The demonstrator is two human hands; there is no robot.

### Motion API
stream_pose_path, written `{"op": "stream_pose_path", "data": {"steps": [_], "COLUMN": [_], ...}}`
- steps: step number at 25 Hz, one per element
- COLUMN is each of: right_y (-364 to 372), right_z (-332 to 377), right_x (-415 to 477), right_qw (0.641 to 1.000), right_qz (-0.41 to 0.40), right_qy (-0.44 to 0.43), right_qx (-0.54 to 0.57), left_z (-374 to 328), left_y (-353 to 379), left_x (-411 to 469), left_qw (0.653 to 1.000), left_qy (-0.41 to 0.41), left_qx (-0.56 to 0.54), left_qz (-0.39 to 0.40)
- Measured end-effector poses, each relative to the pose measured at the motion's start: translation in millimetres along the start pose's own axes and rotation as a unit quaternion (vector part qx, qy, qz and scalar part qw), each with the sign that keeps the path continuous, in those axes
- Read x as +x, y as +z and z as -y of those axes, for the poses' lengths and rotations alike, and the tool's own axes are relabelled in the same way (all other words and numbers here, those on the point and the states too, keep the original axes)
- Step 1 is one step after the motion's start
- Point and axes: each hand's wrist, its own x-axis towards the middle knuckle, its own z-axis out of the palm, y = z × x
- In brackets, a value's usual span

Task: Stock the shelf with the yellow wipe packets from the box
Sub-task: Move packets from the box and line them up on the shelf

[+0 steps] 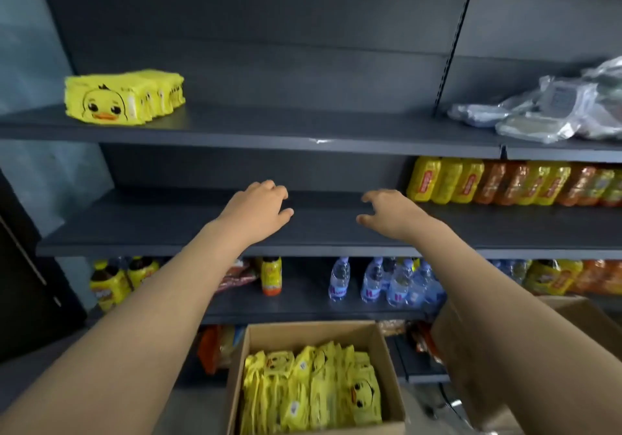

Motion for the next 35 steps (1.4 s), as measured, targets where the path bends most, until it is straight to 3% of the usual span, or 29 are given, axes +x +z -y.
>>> {"op": "stream_pose_path", "data": {"steps": [12,17,21,26,30,32,35], "right_y": [240,357,439,549,602,618,626], "right_z": [-108,-150,-170,-190,-192,-192,-193], "right_x": [20,26,11,-2,-10,-6,3], "right_qw": [0.975,0.941,0.913,0.883,0.865,0.839,0.796], "right_qz": [0.221,0.339,0.399,0.403,0.285,0.227,0.234], "right_qy": [0.006,0.012,0.081,0.219,0.356,0.43,0.483], "right_qx": [0.027,0.019,0.035,0.1,0.21,0.245,0.279], "left_z": [-40,-48,-58,-56,-57,-57,-60], "left_y": [250,365,438,540,587,600,609], "left_x": [1,-15,-47,-77,-86,-88,-84], "left_qw": [0.98,0.945,0.914,0.887,0.884,0.887,0.884], "left_qy": [-0.096,-0.151,-0.181,-0.214,-0.221,-0.213,-0.213], "left_qx": [-0.071,-0.079,-0.12,-0.172,-0.205,-0.217,-0.245], "left_qz": [0.159,0.28,0.343,0.371,0.356,0.349,0.335]}}
